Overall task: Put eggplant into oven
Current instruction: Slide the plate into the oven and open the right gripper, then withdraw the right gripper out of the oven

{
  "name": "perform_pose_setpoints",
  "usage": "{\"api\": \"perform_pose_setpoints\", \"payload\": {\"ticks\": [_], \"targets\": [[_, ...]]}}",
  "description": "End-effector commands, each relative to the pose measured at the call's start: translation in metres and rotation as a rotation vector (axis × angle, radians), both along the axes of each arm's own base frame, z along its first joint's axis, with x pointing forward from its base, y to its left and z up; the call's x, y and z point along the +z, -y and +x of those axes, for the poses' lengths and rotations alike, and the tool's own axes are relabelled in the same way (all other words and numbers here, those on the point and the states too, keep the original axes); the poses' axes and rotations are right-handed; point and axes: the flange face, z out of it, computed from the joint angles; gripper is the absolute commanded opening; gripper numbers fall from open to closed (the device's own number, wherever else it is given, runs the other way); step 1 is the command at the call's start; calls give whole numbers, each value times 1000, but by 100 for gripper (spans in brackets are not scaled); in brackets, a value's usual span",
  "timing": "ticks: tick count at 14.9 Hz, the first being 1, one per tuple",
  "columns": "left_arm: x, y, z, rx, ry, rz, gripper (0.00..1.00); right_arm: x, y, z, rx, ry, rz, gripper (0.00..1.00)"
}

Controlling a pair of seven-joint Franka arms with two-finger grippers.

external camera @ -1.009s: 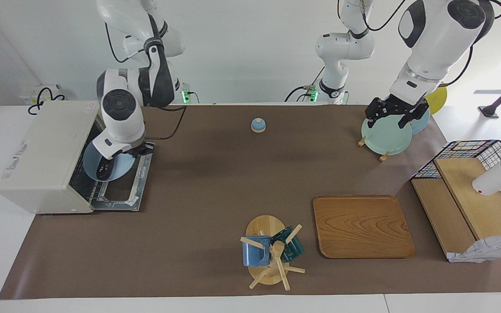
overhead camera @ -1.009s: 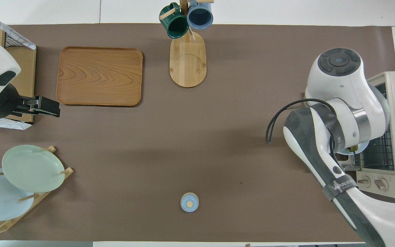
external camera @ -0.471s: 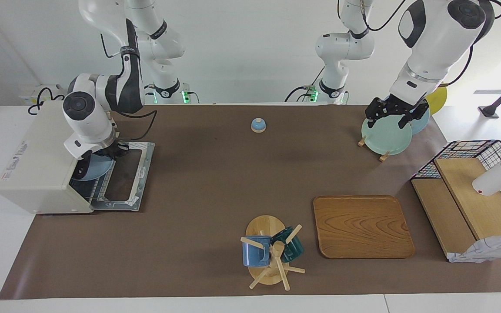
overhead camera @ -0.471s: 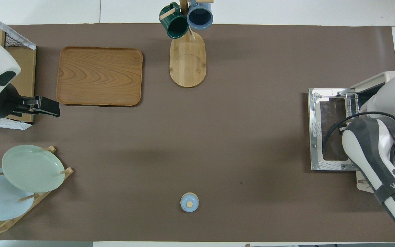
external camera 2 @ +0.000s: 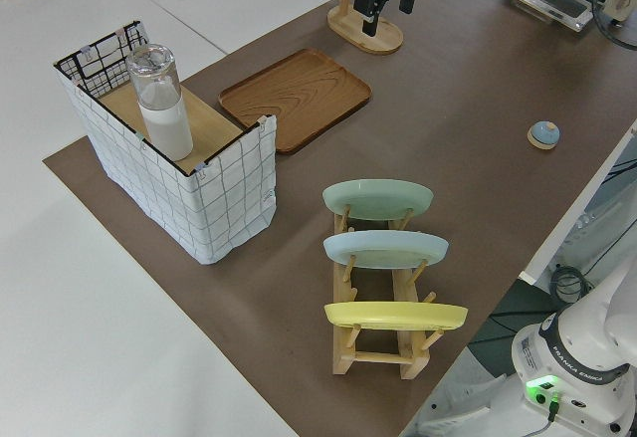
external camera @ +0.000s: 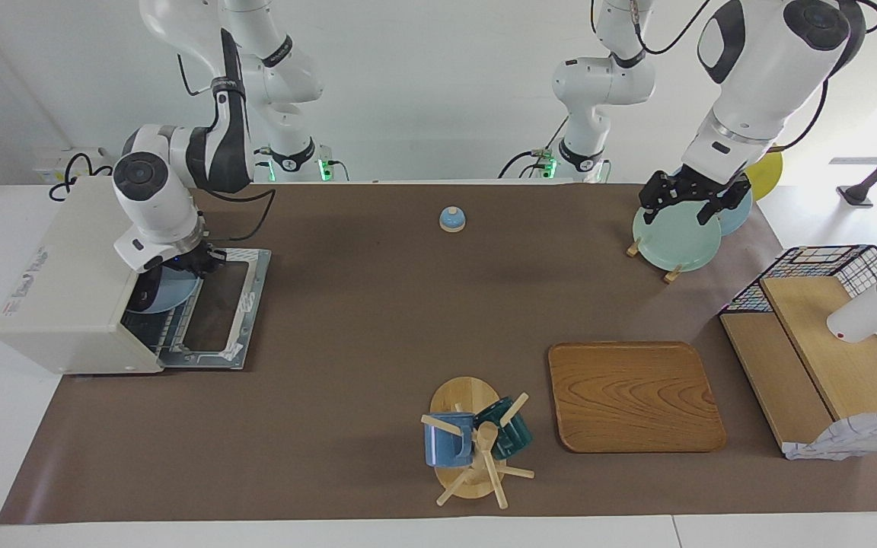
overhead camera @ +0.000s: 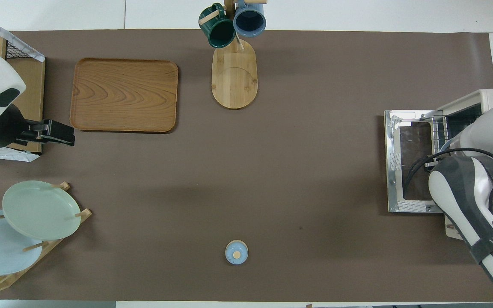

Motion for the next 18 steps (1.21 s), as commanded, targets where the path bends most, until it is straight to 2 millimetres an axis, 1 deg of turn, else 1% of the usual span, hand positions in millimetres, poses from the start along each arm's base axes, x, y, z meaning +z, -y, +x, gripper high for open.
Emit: {"api": "perform_pose_setpoints", "payload": {"ticks": [1,2,3,5,7,8,10,11,12,13,14,15,16,17,18], "targets": [[5,-3,-1,3,10,-13,100,1,-12,1,2,16,-4,15],[5,-3,-1,3,10,-13,100,4,-20,5,9,19,-6,19],[5,-3,-1,3,10,-15,100,6,-20,6,11,20,-6,24],[5,-3,-1,3,10,-15,100,7,-21,6,12,14,-9,25],[5,-3,-1,3,10,-13,100,22,-24,10,11,-6,-15,21],[5,-3,-1,3,10,-13,100,29,-34,14,23,-13,-17,19],[5,-3,-1,3,10,-15,100,44,-51,19,44,-16,-22,17],[5,-3,-1,3,10,-15,100,48,-67,22,58,-10,-15,15],[5,-3,-1,3,10,-13,100,52,-88,25,57,15,-10,8],[5,-3,-1,3,10,-13,100,49,-103,26,38,40,-14,0],[5,-3,-1,3,10,-13,100,44,-115,28,32,86,-9,0],[5,-3,-1,3,10,-15,100,29,-127,25,54,113,1,0],[5,-3,-1,3,10,-13,100,8,-130,25,65,136,12,0],[5,-3,-1,3,10,-15,100,-7,-133,22,64,147,19,0],[5,-3,-1,3,10,-13,100,-15,-134,21,58,149,20,0]]}}
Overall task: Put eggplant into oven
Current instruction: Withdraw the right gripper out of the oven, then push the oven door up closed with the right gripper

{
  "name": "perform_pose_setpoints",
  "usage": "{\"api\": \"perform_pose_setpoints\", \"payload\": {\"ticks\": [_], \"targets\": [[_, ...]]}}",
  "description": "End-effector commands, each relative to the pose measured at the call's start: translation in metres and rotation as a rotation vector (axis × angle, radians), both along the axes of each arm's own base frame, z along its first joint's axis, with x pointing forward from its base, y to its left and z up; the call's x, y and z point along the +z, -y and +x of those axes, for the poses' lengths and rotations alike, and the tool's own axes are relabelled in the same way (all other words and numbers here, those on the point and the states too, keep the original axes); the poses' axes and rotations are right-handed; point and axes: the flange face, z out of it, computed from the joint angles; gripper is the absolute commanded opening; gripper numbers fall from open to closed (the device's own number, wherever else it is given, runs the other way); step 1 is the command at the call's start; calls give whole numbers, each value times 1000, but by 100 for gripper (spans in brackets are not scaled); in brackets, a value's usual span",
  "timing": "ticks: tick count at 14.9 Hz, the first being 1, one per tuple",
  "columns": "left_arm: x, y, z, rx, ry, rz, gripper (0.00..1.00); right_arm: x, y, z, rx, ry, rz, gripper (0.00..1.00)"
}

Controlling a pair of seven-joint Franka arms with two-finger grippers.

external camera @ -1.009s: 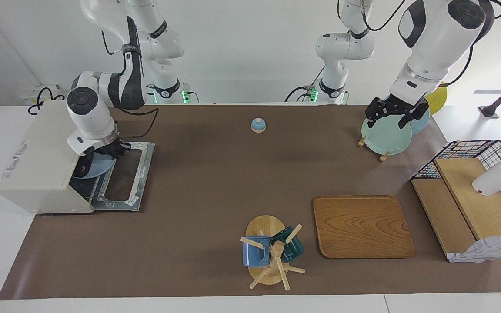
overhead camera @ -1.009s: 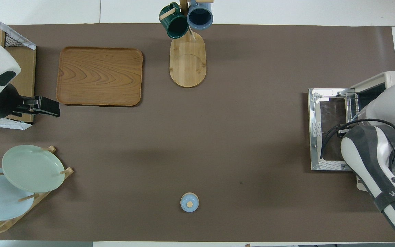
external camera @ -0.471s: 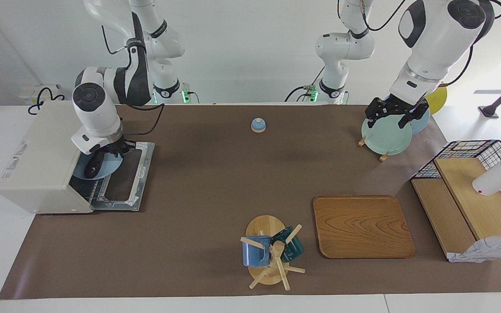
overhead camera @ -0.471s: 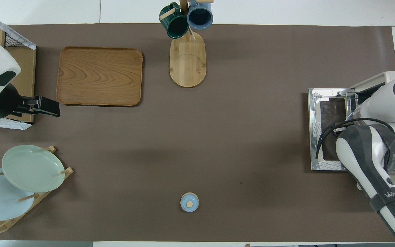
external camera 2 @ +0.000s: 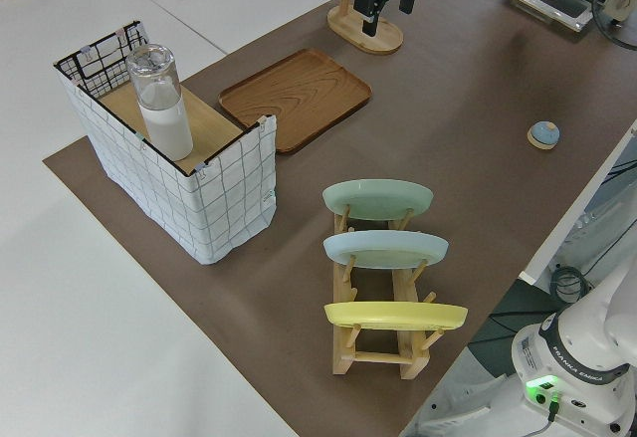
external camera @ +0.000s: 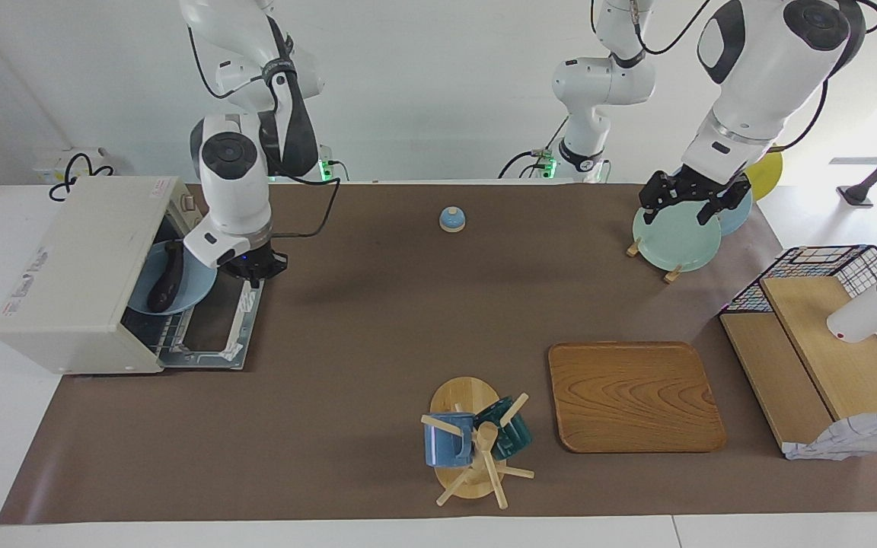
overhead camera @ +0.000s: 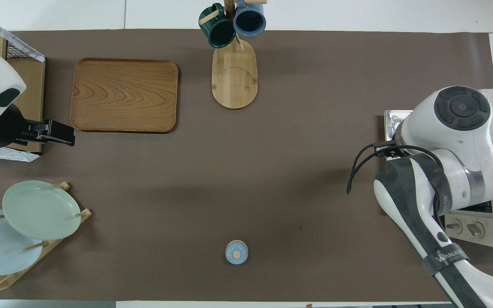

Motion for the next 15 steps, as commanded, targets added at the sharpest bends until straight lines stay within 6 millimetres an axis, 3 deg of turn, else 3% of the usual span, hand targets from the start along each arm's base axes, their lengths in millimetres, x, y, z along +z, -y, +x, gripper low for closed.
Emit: {"api": "perform_pose_setpoints", "payload": {"ticks": [1,5,9,11,15], "targets": [[5,-3,-1,3,10,-13,100,-38,5,-3,-24,-6,19,0],[5,-3,-1,3,10,-15,100,-60,9,0,-32,-12,21,0],[5,-3,-1,3,10,-15,100,-84,15,-10,-23,-32,14,0],[5,-3,-1,3,10,-13,100,-86,26,-9,-32,-35,10,0],[5,-3,-1,3,10,-15,100,-86,28,-10,-9,-48,-19,0]]}}
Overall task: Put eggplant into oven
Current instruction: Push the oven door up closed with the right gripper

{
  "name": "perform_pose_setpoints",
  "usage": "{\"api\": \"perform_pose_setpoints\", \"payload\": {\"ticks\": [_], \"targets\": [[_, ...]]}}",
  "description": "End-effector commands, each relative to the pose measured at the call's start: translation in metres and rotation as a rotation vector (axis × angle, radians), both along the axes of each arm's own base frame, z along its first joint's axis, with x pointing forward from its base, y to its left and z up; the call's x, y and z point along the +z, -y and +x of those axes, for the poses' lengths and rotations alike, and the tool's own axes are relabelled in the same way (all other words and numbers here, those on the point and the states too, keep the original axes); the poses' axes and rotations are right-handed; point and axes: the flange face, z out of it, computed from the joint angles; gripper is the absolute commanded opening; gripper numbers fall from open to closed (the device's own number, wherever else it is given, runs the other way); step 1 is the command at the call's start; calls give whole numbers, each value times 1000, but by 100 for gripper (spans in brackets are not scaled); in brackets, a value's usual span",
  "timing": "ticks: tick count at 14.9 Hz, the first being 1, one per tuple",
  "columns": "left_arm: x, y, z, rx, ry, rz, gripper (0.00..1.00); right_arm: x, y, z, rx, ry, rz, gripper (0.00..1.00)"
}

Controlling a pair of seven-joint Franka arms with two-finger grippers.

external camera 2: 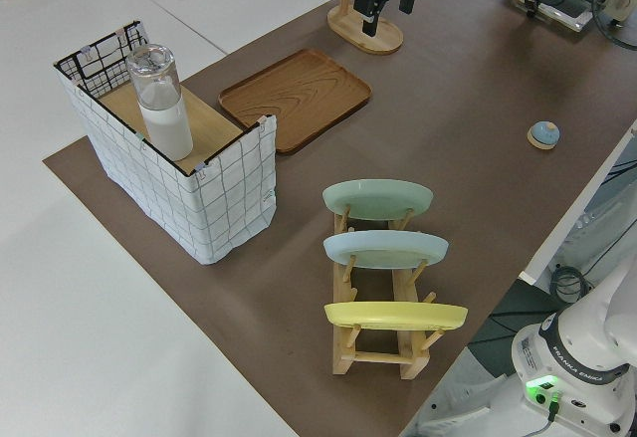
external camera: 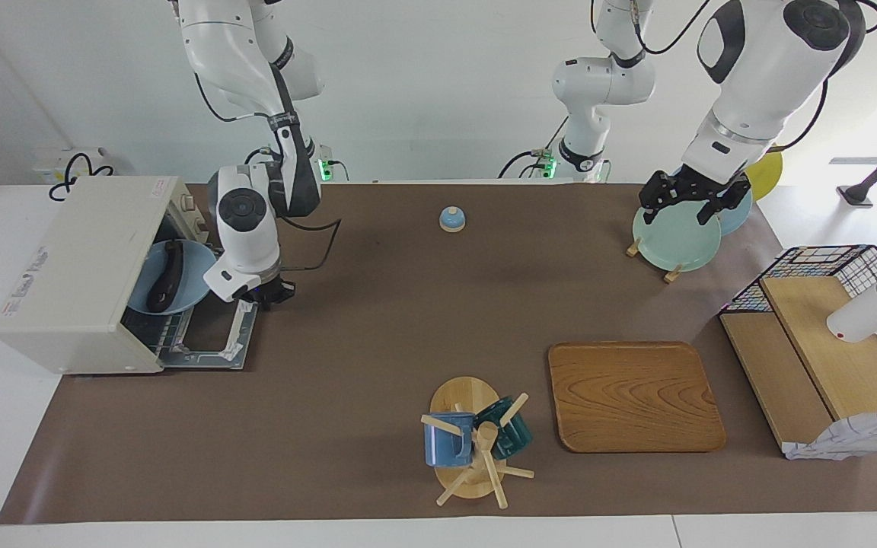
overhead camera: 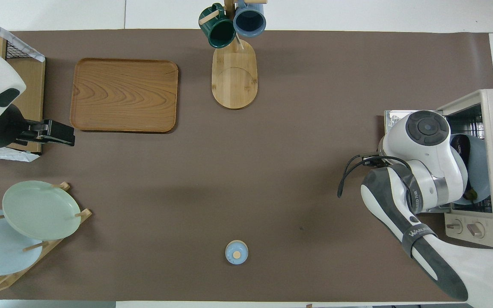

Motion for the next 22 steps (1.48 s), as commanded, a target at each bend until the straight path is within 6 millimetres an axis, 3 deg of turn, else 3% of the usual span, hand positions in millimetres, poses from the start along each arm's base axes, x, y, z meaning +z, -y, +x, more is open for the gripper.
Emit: {"api": "perform_pose_setpoints", "payload": {"ticks": [1,5,13,17,22], "targets": [[5,-3,-1,3,10,-13,100,0,4,-3,44,0,-41,0],[5,-3,-1,3,10,-15,100,14,6,2,105,-47,-119,0],[5,-3,-1,3,10,-13,100,95,49,23,176,-104,-132,0],[5,-3,-1,3,10,-13,100,129,64,18,183,-108,-126,0],[5,-3,-1,3,10,-15,100,149,98,8,166,-120,-117,0]]}}
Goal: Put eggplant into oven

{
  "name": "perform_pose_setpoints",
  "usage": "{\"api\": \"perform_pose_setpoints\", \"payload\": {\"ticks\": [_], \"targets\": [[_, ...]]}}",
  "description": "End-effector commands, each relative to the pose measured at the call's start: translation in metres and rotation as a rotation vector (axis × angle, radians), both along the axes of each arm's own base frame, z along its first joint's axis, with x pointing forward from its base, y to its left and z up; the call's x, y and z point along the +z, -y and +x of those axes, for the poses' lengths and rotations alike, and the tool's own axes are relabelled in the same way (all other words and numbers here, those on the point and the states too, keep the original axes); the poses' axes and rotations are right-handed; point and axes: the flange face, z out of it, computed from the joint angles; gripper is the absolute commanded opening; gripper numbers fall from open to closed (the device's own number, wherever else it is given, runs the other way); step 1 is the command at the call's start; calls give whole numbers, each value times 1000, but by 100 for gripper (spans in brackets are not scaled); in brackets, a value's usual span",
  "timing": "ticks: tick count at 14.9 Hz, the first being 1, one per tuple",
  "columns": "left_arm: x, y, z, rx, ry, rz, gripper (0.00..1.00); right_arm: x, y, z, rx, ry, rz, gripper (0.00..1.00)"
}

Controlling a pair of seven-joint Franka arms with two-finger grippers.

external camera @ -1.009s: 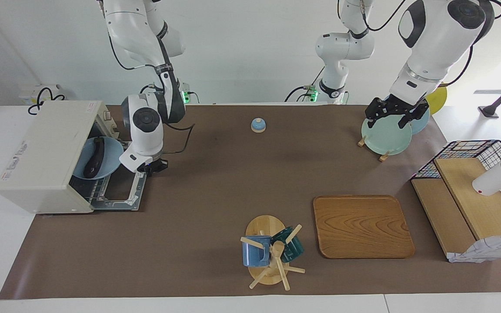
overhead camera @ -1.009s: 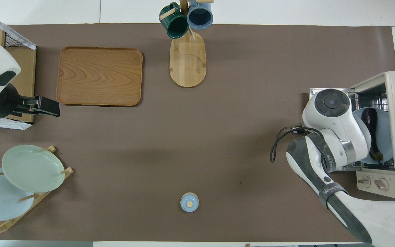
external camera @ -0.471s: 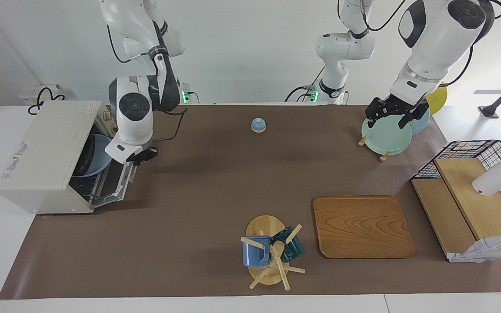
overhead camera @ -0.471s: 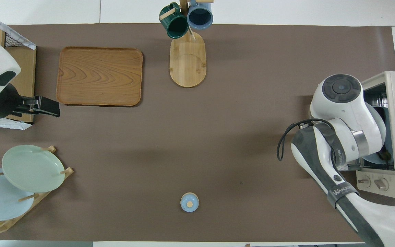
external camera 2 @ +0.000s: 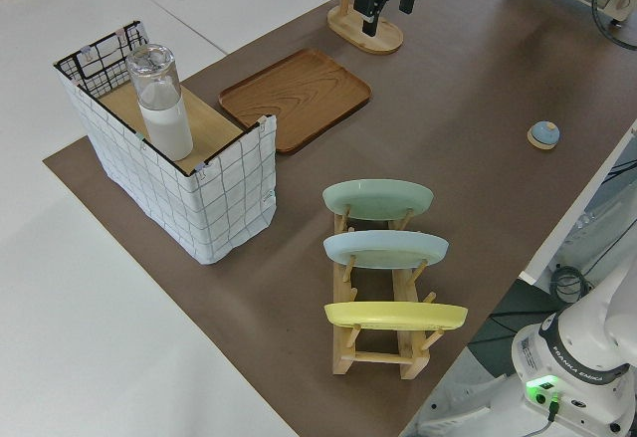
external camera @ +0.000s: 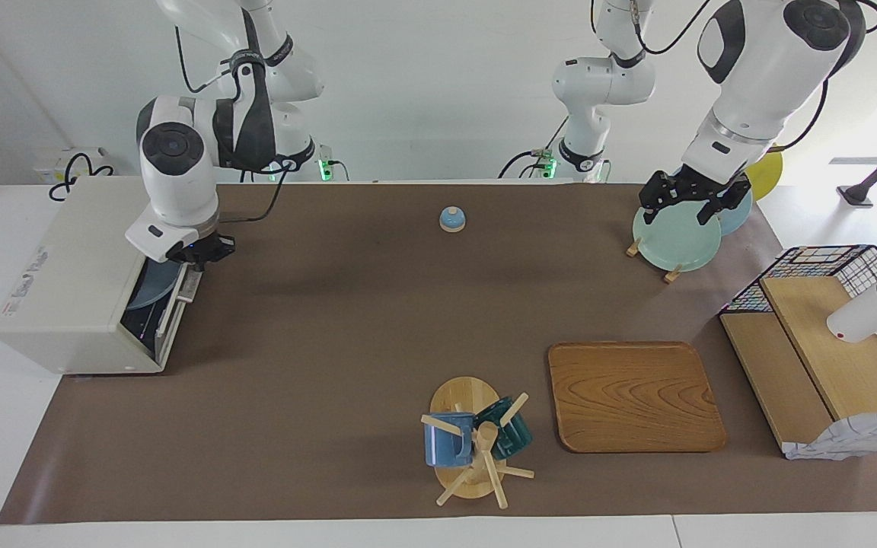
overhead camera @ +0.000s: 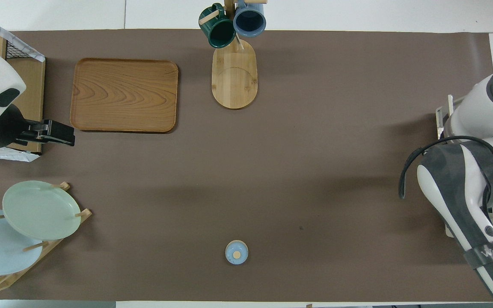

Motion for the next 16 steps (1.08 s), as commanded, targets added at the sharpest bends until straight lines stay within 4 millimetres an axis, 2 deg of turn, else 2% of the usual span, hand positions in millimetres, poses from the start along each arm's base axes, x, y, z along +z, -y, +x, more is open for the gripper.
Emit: {"api": "perform_pose_setpoints", "payload": {"ticks": [1,4,7,8,10,13,16], "targets": [[5,-3,-1,3,10,-15,100,2,36,-3,13,-27,-14,0],[5,-3,-1,3,10,-13,100,22,42,-11,5,-20,-16,0],[5,-3,-1,3,10,-13,100,42,37,-20,-1,-17,-14,0],[5,-3,-1,3,10,-15,100,50,29,-20,-12,-7,15,0],[5,-3,-1,3,10,-13,100,73,22,-16,-52,13,46,0],[5,-3,-1,3,10,-13,100,121,14,-9,-72,62,92,0],[5,-3,-1,3,10,-15,100,129,11,1,-112,72,214,0]]}}
